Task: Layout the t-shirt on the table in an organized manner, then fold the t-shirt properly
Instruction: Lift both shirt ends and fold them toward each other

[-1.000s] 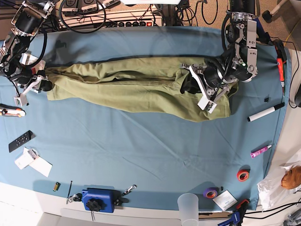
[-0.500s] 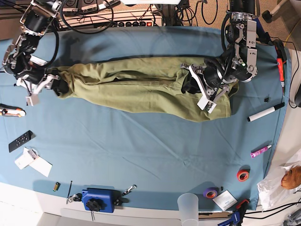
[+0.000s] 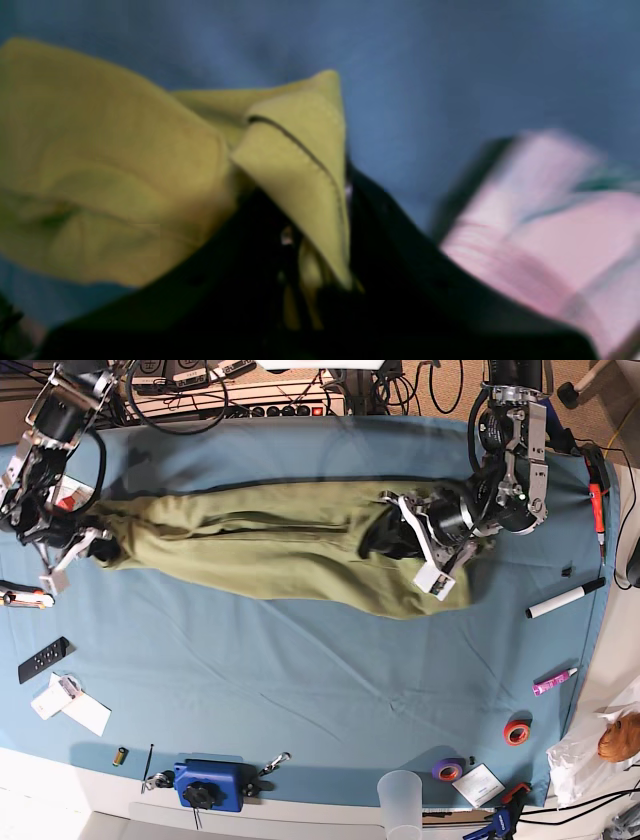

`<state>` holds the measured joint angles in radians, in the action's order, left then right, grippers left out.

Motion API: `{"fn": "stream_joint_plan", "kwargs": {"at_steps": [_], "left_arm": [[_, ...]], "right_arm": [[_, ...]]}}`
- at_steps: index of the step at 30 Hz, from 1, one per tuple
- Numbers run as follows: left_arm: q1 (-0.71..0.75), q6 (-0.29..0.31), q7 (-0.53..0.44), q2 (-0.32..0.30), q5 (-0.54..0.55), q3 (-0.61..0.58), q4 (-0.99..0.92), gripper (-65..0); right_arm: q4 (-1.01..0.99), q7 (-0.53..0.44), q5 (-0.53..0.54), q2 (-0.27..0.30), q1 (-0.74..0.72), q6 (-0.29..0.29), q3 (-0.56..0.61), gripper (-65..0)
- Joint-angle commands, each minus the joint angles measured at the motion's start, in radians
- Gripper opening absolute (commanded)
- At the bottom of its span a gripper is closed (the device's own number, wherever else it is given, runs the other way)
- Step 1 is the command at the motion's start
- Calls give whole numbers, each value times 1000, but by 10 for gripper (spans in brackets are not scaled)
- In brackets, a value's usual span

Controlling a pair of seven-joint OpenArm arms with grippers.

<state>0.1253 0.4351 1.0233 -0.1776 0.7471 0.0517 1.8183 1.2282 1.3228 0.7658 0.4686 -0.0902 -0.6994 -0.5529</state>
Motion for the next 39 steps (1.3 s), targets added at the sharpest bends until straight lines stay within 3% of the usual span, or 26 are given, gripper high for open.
{"fn": "stream_joint_plan", "kwargs": {"at_steps": [1, 8, 12, 16, 28, 35, 39], "left_arm": [[-16, 16, -13, 1, 41, 5, 33, -476], [-26, 19, 27, 0, 56, 8, 209, -476], [-2, 18, 53, 0, -1, 58, 351, -476], [66, -12, 51, -3, -5, 186, 434, -476], [188, -26, 60, -8, 32, 516, 446, -476], [208, -26, 65, -9, 43, 705, 446, -476], [208, -26, 70, -9, 92, 813, 446, -476]], "right_arm": [[15, -37, -2, 31, -42, 1, -5, -650], [15, -121, -151, 28, -167, 1, -5, -650], [23, -95, -126, 27, -195, 1, -5, -650], [117, -58, -89, 0, -175, 1, -5, -650], [412, -27, -102, -236, -116, 1, 2, -650], [415, -48, -146, -258, -53, 2, 195, -650], [424, -51, -146, -259, -51, 33, 299, -650]]}}
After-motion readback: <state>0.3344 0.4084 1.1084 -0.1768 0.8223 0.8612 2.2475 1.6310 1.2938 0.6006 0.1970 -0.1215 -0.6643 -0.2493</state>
